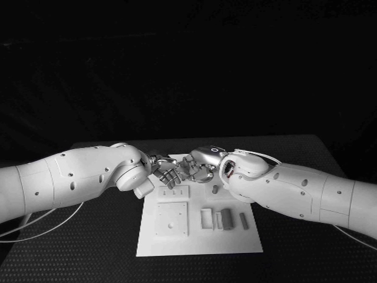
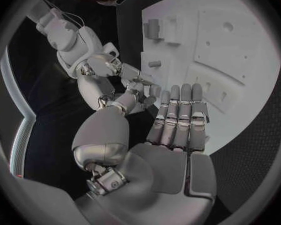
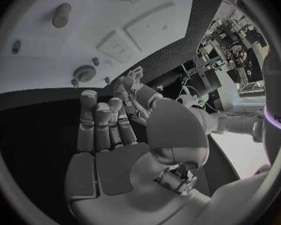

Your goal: Assemble the parts on the task board

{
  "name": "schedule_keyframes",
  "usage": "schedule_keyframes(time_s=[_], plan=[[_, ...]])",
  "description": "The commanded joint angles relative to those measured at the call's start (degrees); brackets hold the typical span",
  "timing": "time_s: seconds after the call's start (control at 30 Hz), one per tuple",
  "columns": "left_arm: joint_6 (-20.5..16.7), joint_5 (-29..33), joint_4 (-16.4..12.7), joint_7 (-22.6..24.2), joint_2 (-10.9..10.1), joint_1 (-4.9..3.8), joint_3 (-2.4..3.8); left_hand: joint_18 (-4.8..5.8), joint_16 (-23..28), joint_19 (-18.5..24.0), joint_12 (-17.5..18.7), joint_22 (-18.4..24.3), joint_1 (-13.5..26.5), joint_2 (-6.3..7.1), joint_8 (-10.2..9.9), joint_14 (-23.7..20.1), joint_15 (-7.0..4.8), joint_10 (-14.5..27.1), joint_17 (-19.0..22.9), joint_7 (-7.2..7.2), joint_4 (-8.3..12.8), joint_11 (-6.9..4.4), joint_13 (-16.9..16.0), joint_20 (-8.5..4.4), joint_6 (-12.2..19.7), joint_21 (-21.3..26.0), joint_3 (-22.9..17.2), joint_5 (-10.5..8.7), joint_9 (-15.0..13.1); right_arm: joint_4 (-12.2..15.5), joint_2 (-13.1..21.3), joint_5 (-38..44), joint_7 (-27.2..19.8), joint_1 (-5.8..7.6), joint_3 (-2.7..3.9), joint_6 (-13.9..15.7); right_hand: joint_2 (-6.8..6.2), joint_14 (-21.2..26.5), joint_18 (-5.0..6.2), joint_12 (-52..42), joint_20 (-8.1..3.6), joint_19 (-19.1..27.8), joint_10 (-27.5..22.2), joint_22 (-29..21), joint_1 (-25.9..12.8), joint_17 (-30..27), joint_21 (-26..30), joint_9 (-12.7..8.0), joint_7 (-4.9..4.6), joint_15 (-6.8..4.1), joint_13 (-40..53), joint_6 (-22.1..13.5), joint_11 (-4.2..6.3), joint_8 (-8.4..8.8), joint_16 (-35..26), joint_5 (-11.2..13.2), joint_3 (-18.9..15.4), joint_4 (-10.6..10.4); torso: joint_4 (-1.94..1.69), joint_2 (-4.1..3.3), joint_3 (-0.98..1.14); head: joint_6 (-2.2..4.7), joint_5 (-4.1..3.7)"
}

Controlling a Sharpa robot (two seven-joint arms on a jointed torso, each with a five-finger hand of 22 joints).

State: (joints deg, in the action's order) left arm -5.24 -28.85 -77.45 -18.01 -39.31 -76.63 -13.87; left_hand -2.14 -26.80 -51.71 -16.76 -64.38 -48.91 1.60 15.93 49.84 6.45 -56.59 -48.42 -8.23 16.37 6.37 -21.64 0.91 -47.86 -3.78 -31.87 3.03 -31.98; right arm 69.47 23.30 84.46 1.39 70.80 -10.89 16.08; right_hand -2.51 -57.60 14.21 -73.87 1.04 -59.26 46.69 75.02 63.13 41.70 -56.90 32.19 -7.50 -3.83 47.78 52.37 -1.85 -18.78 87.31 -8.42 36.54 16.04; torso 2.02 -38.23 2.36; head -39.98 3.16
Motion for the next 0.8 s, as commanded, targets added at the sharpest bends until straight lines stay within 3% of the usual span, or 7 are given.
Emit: schedule_keyframes(time_s=[0.03,0.17,0.27,0.47,0.63,0.8], plan=[[1.48,-0.29,-0.06,1.53,0.09,-0.01,0.05,-0.47,-0.44,0.02,-0.05,0.2,-0.72,-1.38,0.45,-0.03,-0.1,-0.97,0.14,0.27,0.11,-0.23,0.3,-0.18,-0.95,-0.01,0.22,-0.05,0.21,0.11,-0.04,0.09,-0.4,0.02,0.05,-0.35,-0.58,-0.03,0.79,0.13,-0.48,-0.05,0.32,0.86,-0.11,0.0,-0.1,-0.01,-0.38,-0.34,-0.06,0.55,0.06,-0.33,0.13,-0.07,0.05,-0.35,-0.02,0.01,0.01,-0.06,0.06],[1.71,-0.29,0.03,1.98,0.09,-0.01,0.05,-0.28,-0.55,-0.02,0.38,0.57,-2.12,-4.02,0.83,0.1,-0.27,-2.34,0.37,1.0,0.16,-0.92,0.97,-0.31,-2.3,0.01,-0.25,-0.05,0.62,0.2,-0.07,0.06,-0.43,0.02,0.05,-0.59,-0.6,-0.03,0.79,0.13,-0.48,-0.05,0.33,0.85,-0.1,0.0,-0.09,-0.02,-0.38,-0.34,-0.06,0.54,0.06,-0.31,0.12,-0.07,0.06,-0.35,0.0,0.01,0.0,-0.14,0.08],[1.51,-0.29,0.06,2.18,0.08,-0.01,0.05,-0.2,-0.58,-0.19,0.75,0.82,-2.87,-4.86,0.98,0.17,-0.3,-3.09,0.49,1.28,-0.32,-1.15,1.35,-0.35,-2.87,-0.02,-1.91,-0.2,0.81,0.27,-0.04,0.03,-0.44,0.02,0.05,-0.62,-0.61,-0.03,0.79,0.14,-0.48,-0.06,0.33,0.85,-0.1,0.0,-0.09,-0.02,-0.39,-0.34,-0.06,0.52,0.05,-0.3,0.12,-0.07,0.06,-0.36,0.03,0.02,0.02,-0.13,0.08],[1.55,-0.22,0.06,2.38,0.08,-0.01,0.05,-0.11,-0.65,-0.27,1.13,0.97,-2.82,-5.44,1.06,0.25,-0.38,-3.65,0.57,1.48,-0.18,-1.31,1.69,-0.41,-3.21,-0.04,-2.51,-0.22,0.96,0.44,0.16,-0.05,-0.54,0.02,0.05,-0.37,-0.62,-0.04,0.79,0.14,-0.49,-0.07,0.34,0.85,-0.12,0.0,-0.08,-0.03,-0.4,-0.34,-0.07,0.5,0.05,-0.27,0.11,-0.07,0.07,-0.38,0.0,0.01,0.03,-0.18,0.05],[1.64,-0.15,0.2,2.74,0.0,-0.01,0.05,0.01,-0.73,-0.19,1.35,1.16,-3.83,-7.16,1.51,0.29,-0.55,-4.91,0.64,1.96,0.3,-1.69,1.98,-0.54,-4.18,-0.02,-3.83,-0.22,0.98,0.44,0.28,-0.3,-0.55,0.01,0.05,-0.11,-0.68,-0.05,0.79,0.16,-0.5,-0.09,0.35,0.84,-0.16,0.0,-0.07,-0.06,-0.42,-0.33,-0.07,0.41,0.03,-0.19,0.09,-0.06,0.08,-0.41,-0.01,0.01,0.03,-0.24,0.08],[1.95,-0.13,0.19,2.95,-0.08,-0.01,0.05,0.23,-0.84,-0.23,1.52,1.29,-5.22,-7.01,2.06,0.34,-0.71,-6.39,0.71,2.47,0.28,-2.05,2.2,-0.67,-5.24,-0.07,-5.24,-0.22,0.92,0.33,0.36,-1.29,-0.48,0.01,0.05,0.43,-0.98,0.03,0.79,0.27,-0.51,-0.06,0.25,0.8,-0.2,-0.01,0.05,-0.23,-0.6,-0.24,-0.11,-0.21,-0.11,0.27,-0.02,-0.06,0.15,-0.42,0.0,0.01,0.01,-0.24,0.06]])
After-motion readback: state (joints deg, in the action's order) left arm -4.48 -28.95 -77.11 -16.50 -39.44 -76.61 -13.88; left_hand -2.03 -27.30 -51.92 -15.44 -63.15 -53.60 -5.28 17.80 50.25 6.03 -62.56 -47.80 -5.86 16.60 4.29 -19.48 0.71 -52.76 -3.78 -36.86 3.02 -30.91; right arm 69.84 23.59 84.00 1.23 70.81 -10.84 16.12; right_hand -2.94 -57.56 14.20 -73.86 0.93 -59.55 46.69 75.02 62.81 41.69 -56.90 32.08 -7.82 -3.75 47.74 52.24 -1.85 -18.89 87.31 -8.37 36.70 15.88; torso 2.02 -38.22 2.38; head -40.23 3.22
